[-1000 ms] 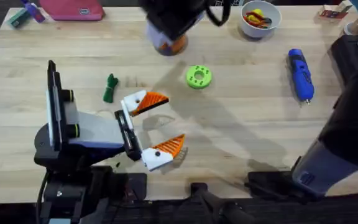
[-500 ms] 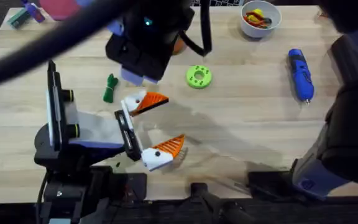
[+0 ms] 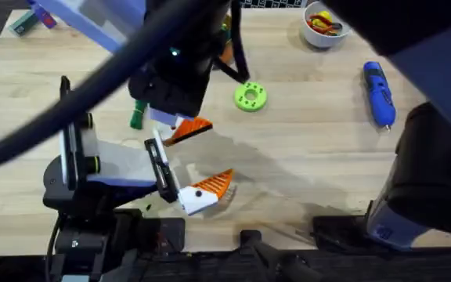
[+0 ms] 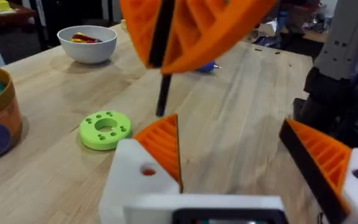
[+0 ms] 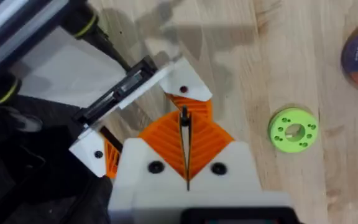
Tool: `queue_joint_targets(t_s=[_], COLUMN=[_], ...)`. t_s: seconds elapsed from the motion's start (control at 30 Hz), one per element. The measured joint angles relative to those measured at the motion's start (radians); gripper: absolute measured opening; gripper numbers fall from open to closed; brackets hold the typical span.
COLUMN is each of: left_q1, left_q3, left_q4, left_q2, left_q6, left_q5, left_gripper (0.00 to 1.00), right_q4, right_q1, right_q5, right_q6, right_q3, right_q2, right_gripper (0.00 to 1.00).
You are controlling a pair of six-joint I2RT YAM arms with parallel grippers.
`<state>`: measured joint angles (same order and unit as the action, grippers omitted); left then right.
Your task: Pick up the gripper from the table and insert it into the empty holder that is missing its gripper. Then pick up a screw, insert it into the mounting hole, and use the screwdriver to tighten it. Finally, clean up the table by picking up the vegetable and placing it into the bucket.
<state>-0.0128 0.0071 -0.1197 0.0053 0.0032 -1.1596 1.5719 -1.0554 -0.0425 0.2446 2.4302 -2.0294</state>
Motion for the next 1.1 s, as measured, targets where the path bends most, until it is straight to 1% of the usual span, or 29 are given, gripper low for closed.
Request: queue_joint_targets(t_s=[0.3,0.63,1.1], left_q1=[0.000,0.000,0.000], left_q3=[0.000,0.000,0.000], left_q4=[0.000,0.000,0.000], left_q2=[0.000,0.000,0.000], left_q6=[0.000,0.000,0.000], left_q5=[0.000,0.000,0.000], left_gripper=[0.985,0.985,0.985], right_q4=[0.000,0.000,0.000], right_q1=[-0.007,-0.007,-0.007], right_q5=[-0.002,-0.003,-0.004], right_q6=[0.003,0.003,0.003], right_q3=[0.000,0.000,0.000], right_q2=[-0.009,-0.067,-0.069], right_gripper=[0.006,0.006,0.006])
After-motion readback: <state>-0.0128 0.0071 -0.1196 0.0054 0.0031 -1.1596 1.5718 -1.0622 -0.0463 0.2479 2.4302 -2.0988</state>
